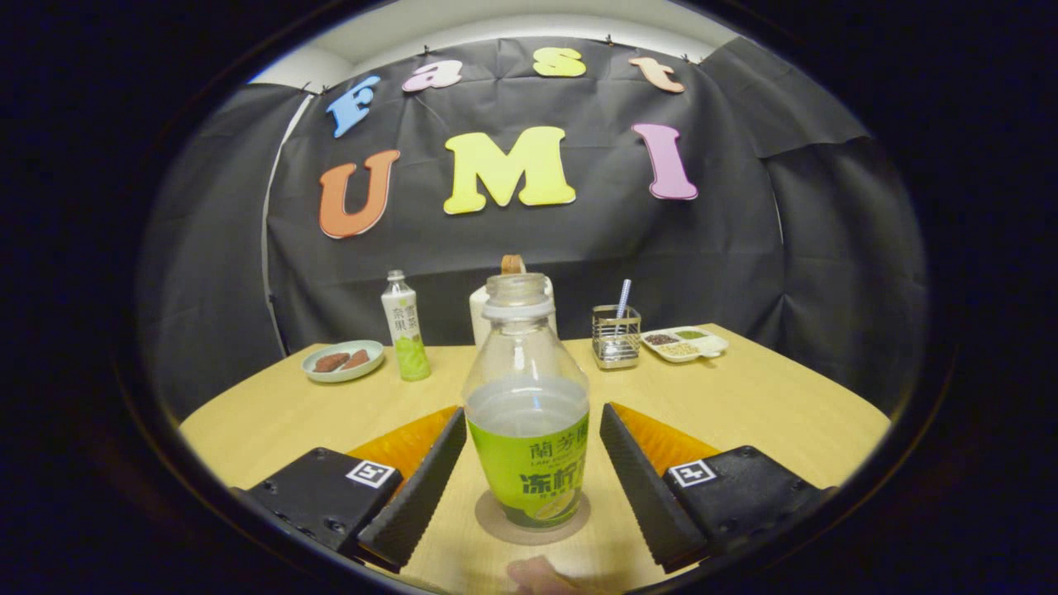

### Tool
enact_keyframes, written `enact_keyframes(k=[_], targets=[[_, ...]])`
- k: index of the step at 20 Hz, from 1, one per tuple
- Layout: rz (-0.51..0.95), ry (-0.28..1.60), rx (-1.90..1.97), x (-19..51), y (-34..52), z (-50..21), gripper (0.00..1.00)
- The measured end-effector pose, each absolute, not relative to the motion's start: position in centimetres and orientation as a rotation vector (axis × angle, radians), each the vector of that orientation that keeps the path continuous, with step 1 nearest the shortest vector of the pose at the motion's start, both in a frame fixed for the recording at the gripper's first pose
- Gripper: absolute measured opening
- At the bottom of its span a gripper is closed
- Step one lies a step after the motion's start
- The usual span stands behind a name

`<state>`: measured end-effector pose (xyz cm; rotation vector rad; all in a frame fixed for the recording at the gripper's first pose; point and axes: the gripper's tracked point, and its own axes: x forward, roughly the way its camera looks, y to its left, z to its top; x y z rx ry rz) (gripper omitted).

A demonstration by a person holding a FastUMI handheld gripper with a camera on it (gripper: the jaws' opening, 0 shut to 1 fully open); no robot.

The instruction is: Take the bottle from table, then pour the juice into the cup, finally place the bottle on the coaster

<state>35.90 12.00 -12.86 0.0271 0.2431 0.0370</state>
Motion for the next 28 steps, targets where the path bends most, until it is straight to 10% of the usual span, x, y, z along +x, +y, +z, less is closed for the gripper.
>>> enact_keyframes(k=[28], targets=[[0.107, 0.173, -0.069, 15.0, 6.2, -2.3, 1.0]])
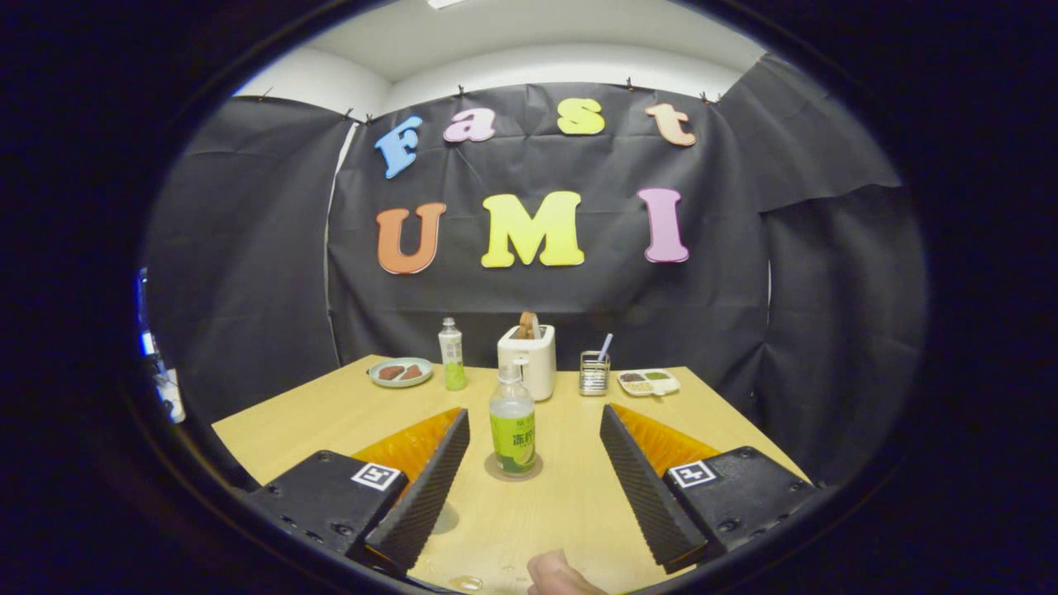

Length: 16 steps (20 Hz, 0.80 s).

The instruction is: Take the bottle from table, then pour the juice into the cup, finally place the bottle on the coaster

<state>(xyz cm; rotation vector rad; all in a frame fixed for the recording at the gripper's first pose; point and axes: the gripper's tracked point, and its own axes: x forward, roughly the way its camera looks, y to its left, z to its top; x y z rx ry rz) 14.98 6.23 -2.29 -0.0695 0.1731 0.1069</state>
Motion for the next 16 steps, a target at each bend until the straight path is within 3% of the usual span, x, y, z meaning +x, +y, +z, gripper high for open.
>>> enact_keyframes(k=[16], targets=[[0.03, 0.061, -0.065, -1.5, 3.9, 3.2, 1.0]])
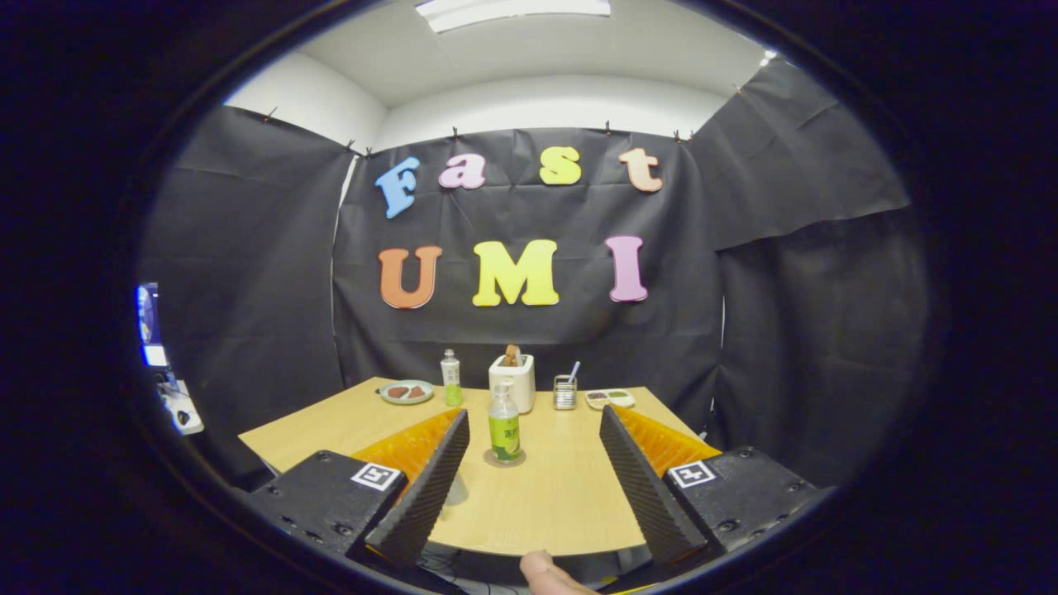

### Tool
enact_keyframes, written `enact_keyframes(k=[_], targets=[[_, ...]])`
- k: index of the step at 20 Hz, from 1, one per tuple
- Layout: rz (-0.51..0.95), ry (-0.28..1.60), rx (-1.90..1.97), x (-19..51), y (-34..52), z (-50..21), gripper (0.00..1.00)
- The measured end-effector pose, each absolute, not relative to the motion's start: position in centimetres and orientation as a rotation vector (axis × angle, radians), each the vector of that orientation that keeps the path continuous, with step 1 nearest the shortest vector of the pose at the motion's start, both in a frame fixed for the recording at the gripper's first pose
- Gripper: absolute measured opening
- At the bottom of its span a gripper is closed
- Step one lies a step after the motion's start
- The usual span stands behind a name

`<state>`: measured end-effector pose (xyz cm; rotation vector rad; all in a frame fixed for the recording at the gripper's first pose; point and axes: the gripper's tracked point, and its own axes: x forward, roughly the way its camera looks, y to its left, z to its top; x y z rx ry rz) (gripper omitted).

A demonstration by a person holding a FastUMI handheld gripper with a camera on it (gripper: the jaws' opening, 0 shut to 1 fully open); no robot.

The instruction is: Take the bottle from table, then pour the juice into the cup, finally place the bottle on the coaster

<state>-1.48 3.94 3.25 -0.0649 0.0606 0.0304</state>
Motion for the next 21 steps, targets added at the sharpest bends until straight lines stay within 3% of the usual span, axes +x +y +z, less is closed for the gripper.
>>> enact_keyframes(k=[5, 12, 21], targets=[[0.057, -0.002, -0.077, -2.9, 5.1, 4.9, 1.0], [-0.081, 0.143, -0.088, -2.8, 2.5, 2.4, 1.0], [-0.04, 0.12, -0.046, -2.3, 3.1, 2.6, 1.0]])
